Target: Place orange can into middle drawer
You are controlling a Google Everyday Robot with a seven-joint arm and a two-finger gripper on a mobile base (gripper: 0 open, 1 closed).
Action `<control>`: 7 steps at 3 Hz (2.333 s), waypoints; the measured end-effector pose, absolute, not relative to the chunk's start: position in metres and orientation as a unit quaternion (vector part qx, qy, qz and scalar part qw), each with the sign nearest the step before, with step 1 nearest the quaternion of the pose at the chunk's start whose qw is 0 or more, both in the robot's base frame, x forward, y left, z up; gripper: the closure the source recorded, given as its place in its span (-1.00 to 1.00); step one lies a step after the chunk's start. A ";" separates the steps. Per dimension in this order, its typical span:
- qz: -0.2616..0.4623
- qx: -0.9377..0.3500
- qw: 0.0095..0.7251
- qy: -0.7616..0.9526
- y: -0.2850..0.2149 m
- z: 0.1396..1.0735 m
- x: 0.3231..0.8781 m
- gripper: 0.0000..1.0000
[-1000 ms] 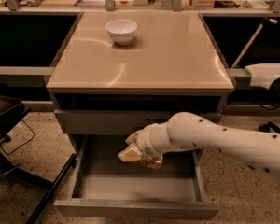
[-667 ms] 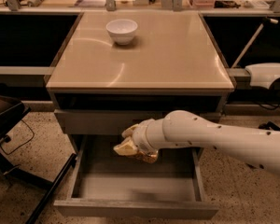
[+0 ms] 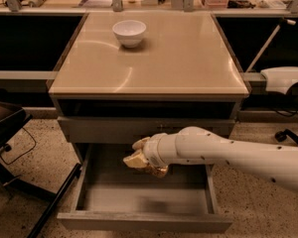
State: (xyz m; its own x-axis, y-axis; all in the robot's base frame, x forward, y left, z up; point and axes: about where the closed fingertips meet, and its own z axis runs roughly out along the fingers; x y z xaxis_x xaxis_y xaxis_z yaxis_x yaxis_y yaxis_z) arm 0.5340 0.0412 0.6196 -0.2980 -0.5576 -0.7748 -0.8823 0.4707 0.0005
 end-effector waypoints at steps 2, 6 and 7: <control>0.228 -0.421 0.360 0.801 0.048 0.501 0.548 1.00; 0.190 -0.478 0.328 0.792 0.013 0.476 0.565 1.00; 0.190 -0.478 0.328 0.792 0.013 0.476 0.565 1.00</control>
Offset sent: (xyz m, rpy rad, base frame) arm 0.0221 0.0135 -0.1735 0.0225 0.0719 -0.1087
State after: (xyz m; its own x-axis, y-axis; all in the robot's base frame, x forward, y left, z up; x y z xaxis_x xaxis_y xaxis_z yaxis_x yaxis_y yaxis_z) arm 0.5648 0.0126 0.4759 -0.3275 -0.6327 -0.7017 -0.8820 0.4711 -0.0132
